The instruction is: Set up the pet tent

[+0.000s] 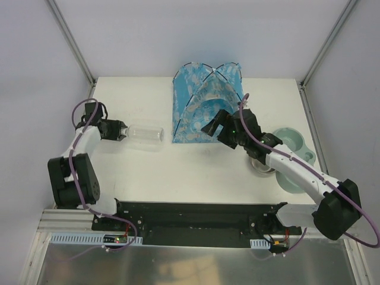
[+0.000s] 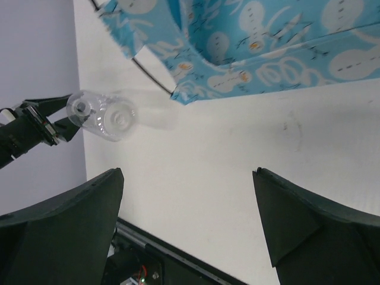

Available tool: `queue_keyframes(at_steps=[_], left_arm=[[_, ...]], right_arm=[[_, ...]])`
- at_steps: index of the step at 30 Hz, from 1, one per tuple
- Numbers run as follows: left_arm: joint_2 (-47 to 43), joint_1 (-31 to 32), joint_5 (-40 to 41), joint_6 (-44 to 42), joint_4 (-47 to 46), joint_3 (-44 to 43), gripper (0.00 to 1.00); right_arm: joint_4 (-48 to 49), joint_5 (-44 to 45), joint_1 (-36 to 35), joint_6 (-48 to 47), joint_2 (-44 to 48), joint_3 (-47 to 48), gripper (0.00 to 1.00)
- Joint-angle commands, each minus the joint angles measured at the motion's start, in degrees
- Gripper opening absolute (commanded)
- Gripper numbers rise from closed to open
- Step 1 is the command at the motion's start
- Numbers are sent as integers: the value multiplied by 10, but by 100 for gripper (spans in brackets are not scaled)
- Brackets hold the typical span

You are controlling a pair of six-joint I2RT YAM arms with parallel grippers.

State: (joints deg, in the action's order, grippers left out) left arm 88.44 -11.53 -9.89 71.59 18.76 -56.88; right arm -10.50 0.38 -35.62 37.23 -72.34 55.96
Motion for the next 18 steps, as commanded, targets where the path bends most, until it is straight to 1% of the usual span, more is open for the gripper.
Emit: queue_keyframes(at_steps=[1,3,7,12,18], left_arm=[[-127,23,-51,84,24,26,0],[-168,34,-59,112,36,31,0],[-229,57,-86,151,58,35,0],[-288,79,-83,174,84,29,0],[-318,100,-84,193,93,22,0]], right_arm=[[65,38,-71,52,11,28,99],[81,71,-109,49,8,43,99],[140,74,-159,50,-8,64,99],[200,70,-183,51,-14,73,99],[198,66,-191,44,-31,86,99]])
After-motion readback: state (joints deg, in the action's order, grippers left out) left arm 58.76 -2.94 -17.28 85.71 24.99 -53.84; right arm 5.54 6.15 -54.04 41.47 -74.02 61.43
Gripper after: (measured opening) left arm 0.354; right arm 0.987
